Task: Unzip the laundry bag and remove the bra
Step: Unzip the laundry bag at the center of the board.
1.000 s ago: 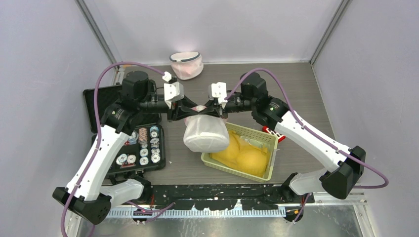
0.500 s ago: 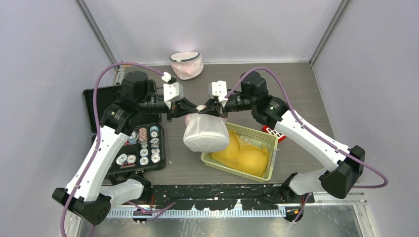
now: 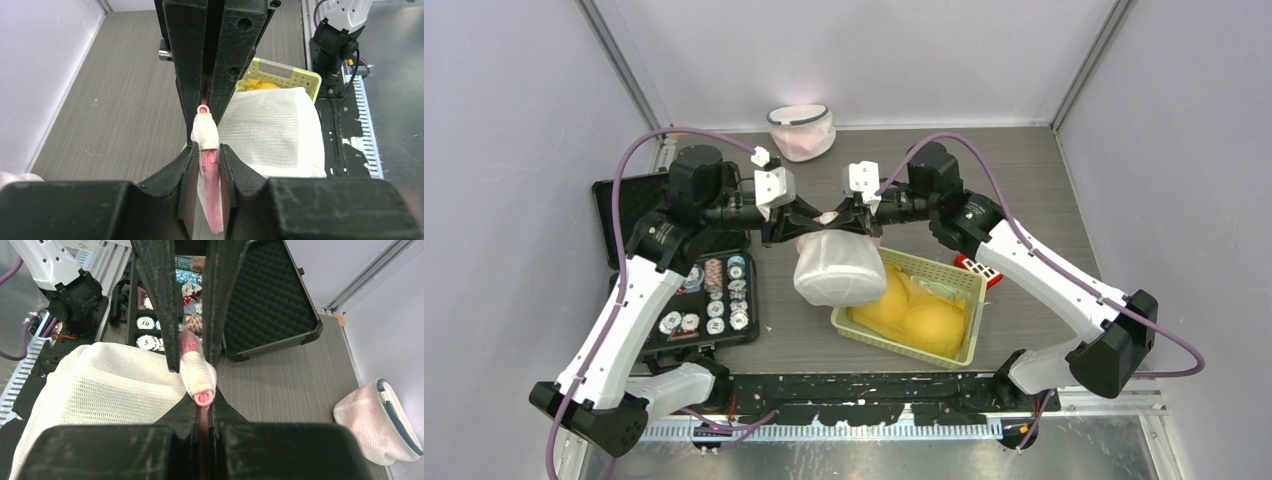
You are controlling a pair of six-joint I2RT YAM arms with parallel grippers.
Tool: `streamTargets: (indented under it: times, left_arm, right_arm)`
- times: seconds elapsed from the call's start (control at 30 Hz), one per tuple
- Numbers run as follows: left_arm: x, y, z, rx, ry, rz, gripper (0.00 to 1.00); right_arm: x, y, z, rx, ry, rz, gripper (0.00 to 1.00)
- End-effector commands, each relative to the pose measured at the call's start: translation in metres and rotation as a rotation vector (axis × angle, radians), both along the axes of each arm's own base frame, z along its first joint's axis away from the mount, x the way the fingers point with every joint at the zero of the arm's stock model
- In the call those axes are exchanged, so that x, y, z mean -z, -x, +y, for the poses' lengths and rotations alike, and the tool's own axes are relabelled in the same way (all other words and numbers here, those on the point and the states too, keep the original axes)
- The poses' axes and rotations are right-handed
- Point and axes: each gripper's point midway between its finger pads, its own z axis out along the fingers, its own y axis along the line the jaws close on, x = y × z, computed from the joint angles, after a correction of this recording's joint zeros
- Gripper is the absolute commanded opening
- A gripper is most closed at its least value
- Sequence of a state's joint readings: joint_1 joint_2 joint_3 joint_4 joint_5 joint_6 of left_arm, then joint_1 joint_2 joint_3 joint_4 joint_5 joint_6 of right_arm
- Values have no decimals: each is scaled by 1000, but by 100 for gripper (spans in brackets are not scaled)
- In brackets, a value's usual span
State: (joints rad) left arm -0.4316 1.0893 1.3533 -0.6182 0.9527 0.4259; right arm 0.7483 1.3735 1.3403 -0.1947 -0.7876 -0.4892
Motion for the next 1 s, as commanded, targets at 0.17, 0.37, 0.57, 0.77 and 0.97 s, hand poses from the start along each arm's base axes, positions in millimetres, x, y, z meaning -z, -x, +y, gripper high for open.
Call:
streamTargets:
  times: [0.17,0.37,0.57,0.77,0.97]
  left_arm:
    - [-16,-1,-2,-3,32,-41,0]
    - [-14,-10,1,-70,45,-42,0]
    - [-9,-31,8,-187,38,-75,0]
    - [2,-48,14,-264,35,-139,0]
    - [8,-57,11,-275,43,-161,0]
  right_arm:
    - [-34,-4,3,0,-69,-58,1]
    - [-31,-6,2,21,-44,-14,11]
    - [-31,-25,-15,146,-37,147,62]
    - [-39,-46,-44,298,-58,390,74]
    - [-45,-53,-55,395,-103,699,76]
